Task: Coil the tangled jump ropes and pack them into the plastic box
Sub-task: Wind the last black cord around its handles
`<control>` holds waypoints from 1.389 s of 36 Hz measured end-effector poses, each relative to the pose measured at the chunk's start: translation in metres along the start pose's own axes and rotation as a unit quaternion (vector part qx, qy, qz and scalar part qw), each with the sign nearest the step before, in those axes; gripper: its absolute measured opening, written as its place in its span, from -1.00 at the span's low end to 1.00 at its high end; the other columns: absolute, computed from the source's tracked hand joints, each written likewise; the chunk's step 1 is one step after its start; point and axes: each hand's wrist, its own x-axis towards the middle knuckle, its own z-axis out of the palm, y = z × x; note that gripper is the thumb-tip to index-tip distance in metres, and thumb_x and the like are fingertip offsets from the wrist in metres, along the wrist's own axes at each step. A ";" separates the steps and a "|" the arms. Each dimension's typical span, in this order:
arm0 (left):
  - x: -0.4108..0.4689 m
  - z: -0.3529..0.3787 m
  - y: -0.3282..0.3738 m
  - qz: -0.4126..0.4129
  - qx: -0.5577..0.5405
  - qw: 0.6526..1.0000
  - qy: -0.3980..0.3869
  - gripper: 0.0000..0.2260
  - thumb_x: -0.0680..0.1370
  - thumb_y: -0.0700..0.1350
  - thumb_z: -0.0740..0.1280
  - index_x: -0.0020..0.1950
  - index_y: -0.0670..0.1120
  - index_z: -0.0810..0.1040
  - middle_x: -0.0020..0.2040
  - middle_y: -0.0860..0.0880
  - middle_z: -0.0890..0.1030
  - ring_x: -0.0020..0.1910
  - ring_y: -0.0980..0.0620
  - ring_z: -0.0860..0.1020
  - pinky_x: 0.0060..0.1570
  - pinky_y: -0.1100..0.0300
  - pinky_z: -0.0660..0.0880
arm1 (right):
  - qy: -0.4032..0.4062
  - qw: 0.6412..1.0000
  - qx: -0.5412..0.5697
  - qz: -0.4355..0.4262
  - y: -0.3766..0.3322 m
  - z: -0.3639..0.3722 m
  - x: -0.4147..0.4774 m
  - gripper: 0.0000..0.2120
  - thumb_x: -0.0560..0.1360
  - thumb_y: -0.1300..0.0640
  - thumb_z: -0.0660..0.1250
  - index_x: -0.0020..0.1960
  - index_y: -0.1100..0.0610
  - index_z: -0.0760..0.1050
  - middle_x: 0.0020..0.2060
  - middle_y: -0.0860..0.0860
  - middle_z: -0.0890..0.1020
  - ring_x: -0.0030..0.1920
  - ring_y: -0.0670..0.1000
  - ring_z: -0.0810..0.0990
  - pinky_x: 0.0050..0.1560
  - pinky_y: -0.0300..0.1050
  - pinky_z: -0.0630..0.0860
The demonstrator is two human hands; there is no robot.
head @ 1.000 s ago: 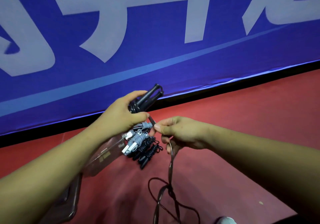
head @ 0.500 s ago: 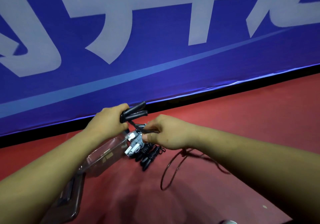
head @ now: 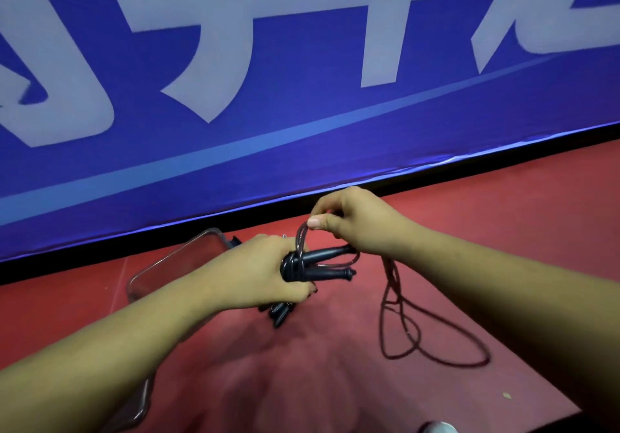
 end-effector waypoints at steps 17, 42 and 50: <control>0.004 -0.027 0.000 -0.044 -0.140 0.971 0.189 -0.77 0.44 -0.12 0.53 -0.04 0.10 0.53 -0.36 0.04 0.56 -0.46 0.15 0.46 -0.35 0.21 0.41 | -0.195 0.906 0.344 0.151 0.013 0.013 -0.006 -0.65 0.65 -0.04 0.13 -0.18 0.15 0.47 -0.51 -0.03 0.26 -0.47 -0.05 0.12 -0.39 -0.13 0.03; 0.011 0.019 -0.049 -0.062 0.130 0.989 -0.017 -0.61 0.38 0.13 0.43 0.18 0.13 0.49 -0.09 0.14 0.64 -0.08 0.09 0.61 -0.09 0.10 0.54 | -0.059 0.980 -0.182 -0.047 -0.019 -0.002 0.001 -0.71 0.61 -0.03 0.23 -0.27 -0.01 0.41 -0.23 0.03 0.62 -0.17 0.13 0.56 -0.12 0.00 0.52; -0.002 0.010 0.002 0.004 0.022 1.000 -0.004 -0.58 0.37 0.39 0.37 0.08 0.16 0.59 -0.24 0.12 0.59 -0.27 0.18 0.53 -0.20 0.12 0.50 | -0.046 0.989 -0.137 -0.029 0.009 -0.013 0.003 -0.78 0.62 -0.04 0.23 -0.18 -0.04 0.48 -0.25 -0.12 0.60 -0.16 -0.04 0.58 -0.10 -0.09 0.51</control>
